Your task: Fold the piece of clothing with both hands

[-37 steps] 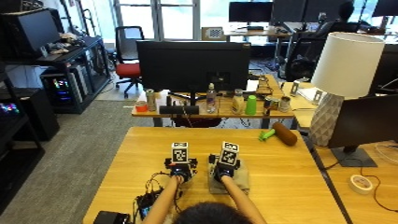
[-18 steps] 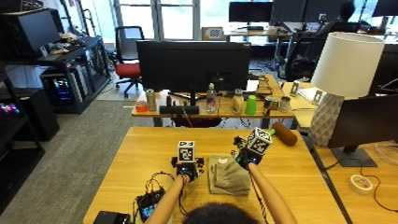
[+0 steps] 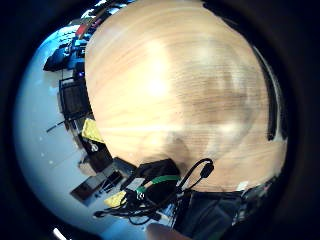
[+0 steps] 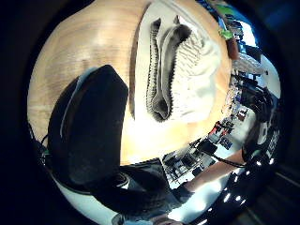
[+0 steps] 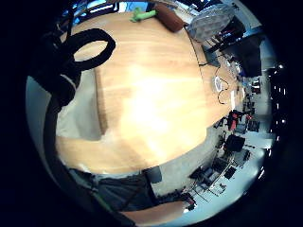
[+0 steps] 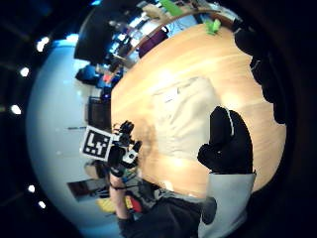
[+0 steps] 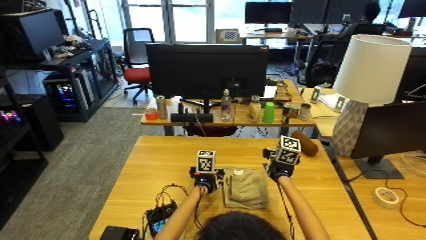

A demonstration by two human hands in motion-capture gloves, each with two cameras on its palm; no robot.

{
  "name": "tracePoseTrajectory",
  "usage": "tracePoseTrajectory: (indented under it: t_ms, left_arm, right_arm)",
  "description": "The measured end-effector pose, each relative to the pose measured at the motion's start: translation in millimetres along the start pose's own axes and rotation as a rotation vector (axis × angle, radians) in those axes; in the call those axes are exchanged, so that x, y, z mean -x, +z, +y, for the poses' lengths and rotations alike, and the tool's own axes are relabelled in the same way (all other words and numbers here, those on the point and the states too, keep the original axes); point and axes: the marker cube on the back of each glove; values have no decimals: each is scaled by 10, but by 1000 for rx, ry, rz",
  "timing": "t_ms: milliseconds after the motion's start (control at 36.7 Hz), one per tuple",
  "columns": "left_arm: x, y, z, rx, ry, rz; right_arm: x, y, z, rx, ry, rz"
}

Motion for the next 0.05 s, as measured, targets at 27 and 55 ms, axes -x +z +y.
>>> tracePoseTrajectory:
  t_ms: [27,55]
  left_arm:
    - [-1,0,-12,-6,-2,-3]
    - [-1,0,-19,-9,-3,-4]
  right_arm:
    - [-2,3,9,0,-2,3]
    - [-2,4,16,0,-3,5]
